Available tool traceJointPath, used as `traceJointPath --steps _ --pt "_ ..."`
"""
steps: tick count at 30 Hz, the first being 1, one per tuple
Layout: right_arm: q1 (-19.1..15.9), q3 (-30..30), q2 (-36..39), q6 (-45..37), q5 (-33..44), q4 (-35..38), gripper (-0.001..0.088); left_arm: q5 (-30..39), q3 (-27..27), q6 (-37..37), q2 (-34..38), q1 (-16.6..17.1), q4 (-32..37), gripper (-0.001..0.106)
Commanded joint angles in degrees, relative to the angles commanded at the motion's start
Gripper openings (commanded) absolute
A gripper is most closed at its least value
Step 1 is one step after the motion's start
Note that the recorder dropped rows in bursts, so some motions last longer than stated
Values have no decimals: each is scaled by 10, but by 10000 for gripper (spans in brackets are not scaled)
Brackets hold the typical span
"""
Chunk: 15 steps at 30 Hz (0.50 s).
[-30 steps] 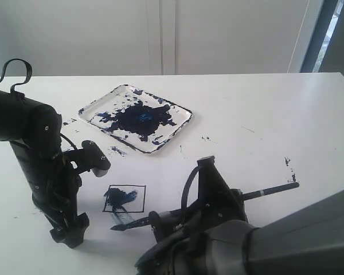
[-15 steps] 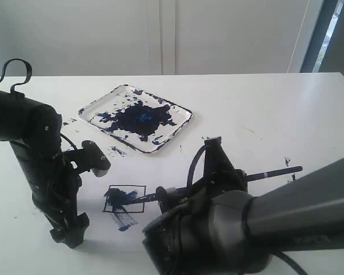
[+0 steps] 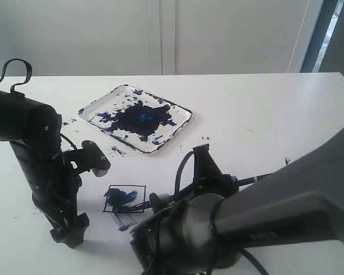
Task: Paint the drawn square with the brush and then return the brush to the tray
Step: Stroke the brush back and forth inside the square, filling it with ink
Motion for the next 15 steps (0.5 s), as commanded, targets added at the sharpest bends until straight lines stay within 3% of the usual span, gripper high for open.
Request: traceJointPath --steps 15 --pt "-47 2 0 -3 0 48 0 0 0 -2 0 0 0 985"
